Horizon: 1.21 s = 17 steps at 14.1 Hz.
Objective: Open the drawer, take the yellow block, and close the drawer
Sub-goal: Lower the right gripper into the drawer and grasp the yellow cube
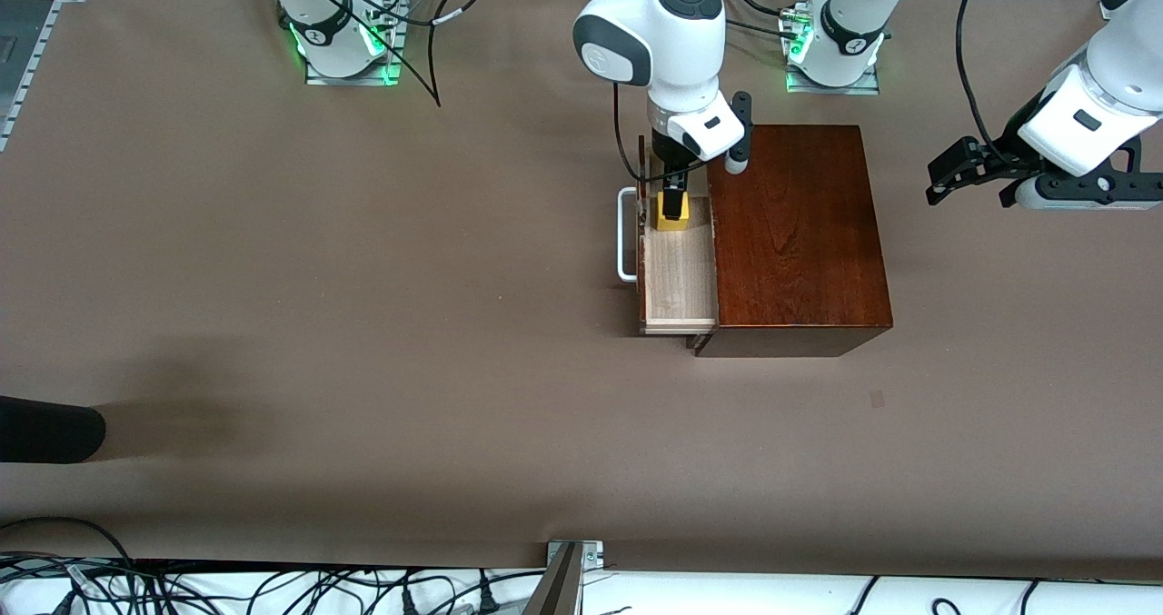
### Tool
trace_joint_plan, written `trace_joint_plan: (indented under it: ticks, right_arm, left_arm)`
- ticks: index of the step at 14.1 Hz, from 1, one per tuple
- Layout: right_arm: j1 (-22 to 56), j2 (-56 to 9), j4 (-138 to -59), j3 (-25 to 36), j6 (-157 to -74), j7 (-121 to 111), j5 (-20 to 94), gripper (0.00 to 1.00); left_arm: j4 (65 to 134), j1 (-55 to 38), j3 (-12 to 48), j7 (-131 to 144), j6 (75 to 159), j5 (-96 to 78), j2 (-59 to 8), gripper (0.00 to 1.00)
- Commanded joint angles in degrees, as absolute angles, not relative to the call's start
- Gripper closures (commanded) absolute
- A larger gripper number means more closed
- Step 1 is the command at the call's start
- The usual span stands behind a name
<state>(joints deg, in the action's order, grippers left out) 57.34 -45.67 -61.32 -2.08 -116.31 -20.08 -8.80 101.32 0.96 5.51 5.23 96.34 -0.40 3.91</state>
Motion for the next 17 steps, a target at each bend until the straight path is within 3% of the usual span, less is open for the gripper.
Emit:
trace_joint_plan:
  ticks: [1,13,14,16,17]
  right_arm:
    - [58.2,-47.2,-60.1,-1.7,-115.8,-20.3,-8.9,0.00]
    - [58.7,-51.0,-60.8,-1.6,-118.4,-20.3,-8.4,0.00]
    - [58.7,-51.2,-60.7,-1.6,-118.4,-20.4,-8.6,0.08]
    - [58.7,-50.7,-60.3,-1.4,-117.6,-20.7,-8.9,0.86]
    - [58.6,-50.1,-60.2,-1.2,-116.7,-20.5,-8.6,1.00]
  left_arm:
    - [101.3,1.2,5.7,4.5,96.6,-0.3,4.1,0.00]
    - [100.9,1.1,5.7,4.0,96.5,-0.3,3.9,0.00]
    - [100.9,1.2,5.7,3.6,96.5,-0.2,3.9,0.00]
    - [100.8,1.1,5.7,3.3,96.5,-0.2,3.9,0.00]
    - [100.8,1.1,5.7,3.3,96.5,-0.2,3.9,0.00]
